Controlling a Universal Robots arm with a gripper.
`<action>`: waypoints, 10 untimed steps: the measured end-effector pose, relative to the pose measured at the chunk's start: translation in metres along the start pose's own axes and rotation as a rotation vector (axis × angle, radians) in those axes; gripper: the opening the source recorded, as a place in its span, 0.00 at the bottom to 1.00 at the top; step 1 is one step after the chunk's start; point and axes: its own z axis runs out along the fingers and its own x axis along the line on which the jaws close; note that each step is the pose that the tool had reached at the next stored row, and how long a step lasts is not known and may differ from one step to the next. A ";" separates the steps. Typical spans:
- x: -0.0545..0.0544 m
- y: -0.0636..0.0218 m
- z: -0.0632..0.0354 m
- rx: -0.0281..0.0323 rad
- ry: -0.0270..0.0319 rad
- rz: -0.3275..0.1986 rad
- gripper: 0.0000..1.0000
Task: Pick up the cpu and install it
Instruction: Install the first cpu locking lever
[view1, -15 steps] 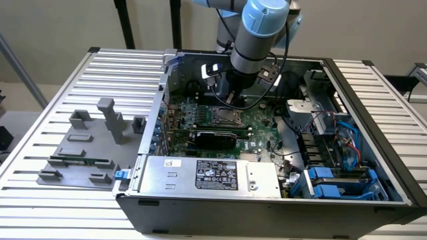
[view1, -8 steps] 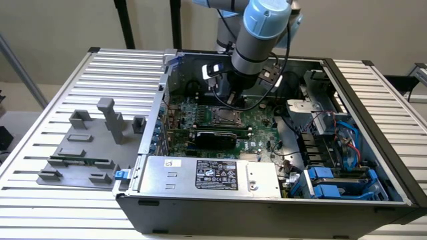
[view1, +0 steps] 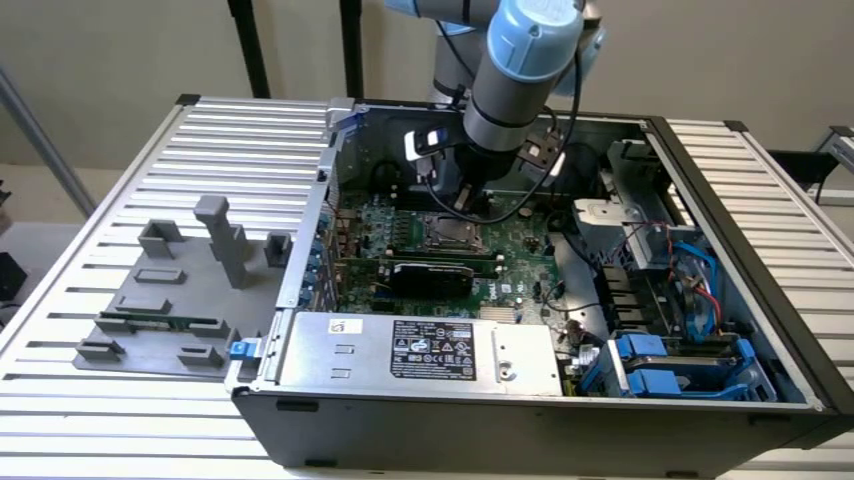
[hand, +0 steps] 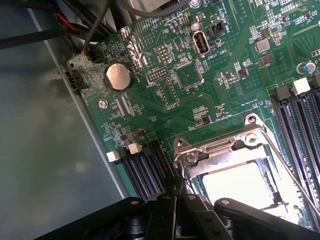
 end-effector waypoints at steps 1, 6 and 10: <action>0.000 0.0002 0.0001 0.0010 0.0027 -0.001 0.11; -0.001 0.0010 0.0004 0.0087 0.0207 -0.003 0.11; -0.003 0.0020 -0.0001 0.0128 0.0299 -0.004 0.11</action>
